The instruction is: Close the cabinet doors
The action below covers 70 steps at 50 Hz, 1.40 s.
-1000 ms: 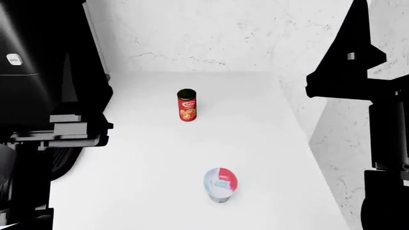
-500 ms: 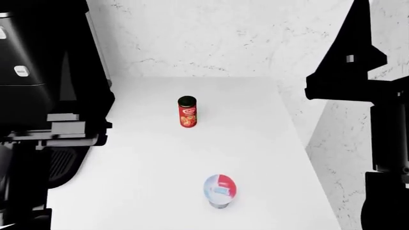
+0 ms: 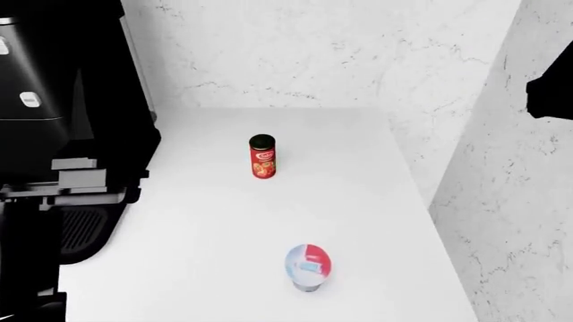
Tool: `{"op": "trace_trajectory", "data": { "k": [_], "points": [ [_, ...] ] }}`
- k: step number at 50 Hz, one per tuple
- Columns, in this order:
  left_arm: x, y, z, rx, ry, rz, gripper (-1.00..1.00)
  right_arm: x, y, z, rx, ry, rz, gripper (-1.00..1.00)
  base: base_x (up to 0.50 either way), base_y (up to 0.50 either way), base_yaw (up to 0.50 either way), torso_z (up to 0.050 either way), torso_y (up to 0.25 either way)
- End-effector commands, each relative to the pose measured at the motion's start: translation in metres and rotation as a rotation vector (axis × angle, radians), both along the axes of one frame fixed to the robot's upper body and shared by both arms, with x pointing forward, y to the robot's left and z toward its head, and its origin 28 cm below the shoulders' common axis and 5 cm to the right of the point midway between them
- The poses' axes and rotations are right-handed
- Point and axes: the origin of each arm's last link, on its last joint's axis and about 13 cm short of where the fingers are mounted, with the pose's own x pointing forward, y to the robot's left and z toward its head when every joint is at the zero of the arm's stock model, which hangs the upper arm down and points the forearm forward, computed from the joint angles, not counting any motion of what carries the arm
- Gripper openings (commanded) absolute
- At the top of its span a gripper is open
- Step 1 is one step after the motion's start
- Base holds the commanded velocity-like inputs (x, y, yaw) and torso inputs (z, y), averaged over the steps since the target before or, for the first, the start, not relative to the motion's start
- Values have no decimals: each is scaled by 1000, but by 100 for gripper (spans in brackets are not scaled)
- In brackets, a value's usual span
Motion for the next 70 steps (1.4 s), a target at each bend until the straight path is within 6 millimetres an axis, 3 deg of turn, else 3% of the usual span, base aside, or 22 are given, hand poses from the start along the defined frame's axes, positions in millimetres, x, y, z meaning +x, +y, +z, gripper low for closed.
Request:
{"op": "trace_trajectory", "data": {
  "k": [1, 6, 7, 15, 26, 41, 55, 63, 70],
  "points": [
    [1, 0, -1, 0, 5, 2, 100, -6, -13, 6, 54, -2, 35, 100, 0, 0, 0, 0, 0],
    [1, 0, -1, 1, 6, 1, 100, -8, -17, 8, 123, 10, 164, 100, 0, 0, 0, 0, 0],
    [1, 0, -1, 2, 5, 1, 100, -9, -17, 8, 157, 30, 269, 100, 0, 0, 0, 0, 0],
    [2, 0, -1, 0, 8, 1, 100, -8, -21, 13, 243, 58, 445, 100, 0, 0, 0, 0, 0],
    [4, 0, -2, 3, 15, 0, 100, -25, -30, 38, 217, -17, 428, 100, 0, 0, 0, 0, 0],
    [4, -1, -3, 6, 17, -2, 100, -30, -47, 41, 282, -58, 372, 100, 0, 0, 0, 0, 0],
    [5, -2, -4, 16, 28, 0, 100, -30, -59, 44, 348, -46, 458, 100, 0, 0, 0, 0, 0],
    [5, -2, -5, 16, 32, 0, 100, -23, -62, 47, 433, 7, 703, 100, 0, 0, 0, 0, 0],
    [5, -2, -5, 17, 33, 0, 100, -21, -65, 48, 439, 16, 742, 100, 0, 0, 0, 0, 0]
  ]
}}
